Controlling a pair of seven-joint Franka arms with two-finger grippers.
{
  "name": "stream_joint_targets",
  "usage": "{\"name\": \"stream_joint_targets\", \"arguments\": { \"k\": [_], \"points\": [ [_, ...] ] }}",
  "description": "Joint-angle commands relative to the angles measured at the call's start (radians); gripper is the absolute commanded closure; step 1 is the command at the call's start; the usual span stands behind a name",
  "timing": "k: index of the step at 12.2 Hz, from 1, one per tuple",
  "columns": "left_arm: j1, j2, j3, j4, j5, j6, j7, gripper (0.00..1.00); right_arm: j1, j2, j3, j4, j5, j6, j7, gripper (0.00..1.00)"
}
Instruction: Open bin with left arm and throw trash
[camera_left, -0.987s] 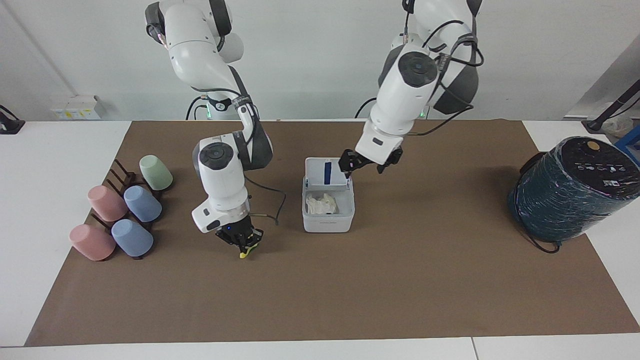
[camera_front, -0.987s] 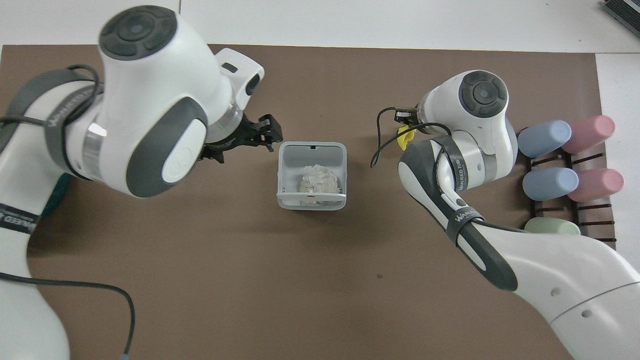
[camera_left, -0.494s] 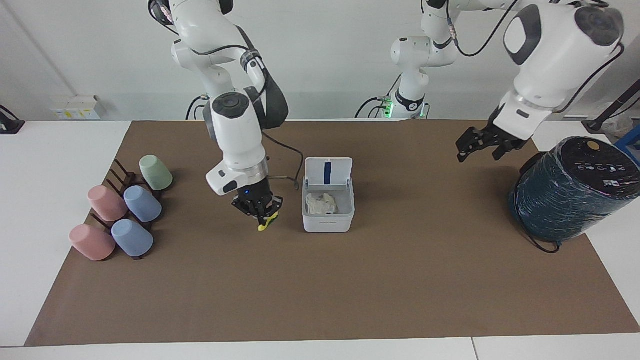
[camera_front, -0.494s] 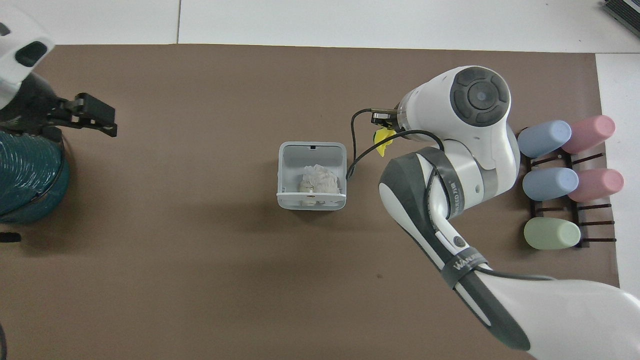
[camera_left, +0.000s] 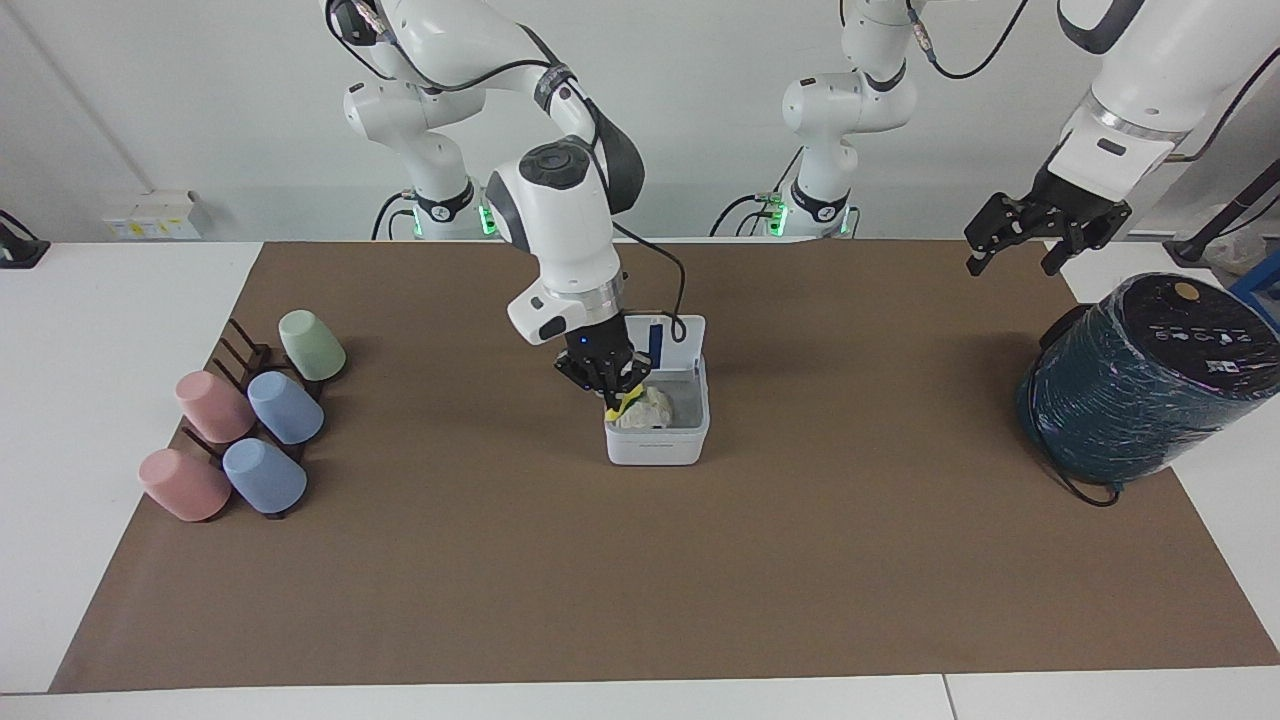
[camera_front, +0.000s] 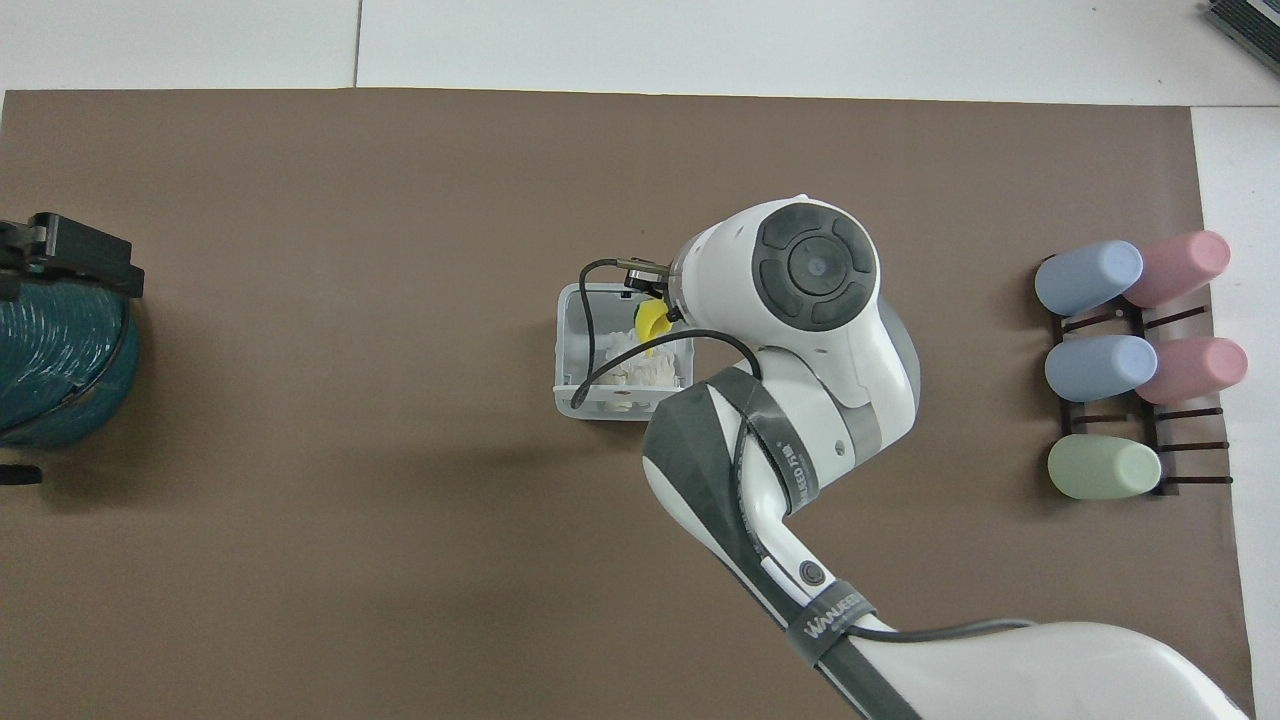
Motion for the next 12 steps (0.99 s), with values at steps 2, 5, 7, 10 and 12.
{"name": "stream_joint_targets", "arguments": {
  "k": [2,5,7,10,12],
  "points": [
    [-0.020,-0.051,0.003,-0.103,0.020,0.084,0.016,0.00,0.019,-0.023,0.001,-0.035,0.019,0.012,0.017,0.28],
    [-0.021,-0.078,0.003,-0.164,0.020,0.142,0.015,0.00,0.022,-0.025,0.003,-0.032,0.018,-0.005,0.020,0.00],
    [-0.021,-0.080,0.006,-0.168,0.020,0.133,0.015,0.00,0.022,-0.039,0.003,-0.029,0.009,-0.008,0.017,0.00],
    [-0.015,-0.080,0.006,-0.167,0.023,0.135,0.015,0.00,0.021,-0.057,0.001,-0.032,-0.002,-0.005,0.017,0.00],
    [-0.015,-0.080,0.004,-0.167,0.025,0.141,0.015,0.00,0.015,-0.055,0.001,-0.030,-0.007,0.003,0.012,0.00]
  ]
}}
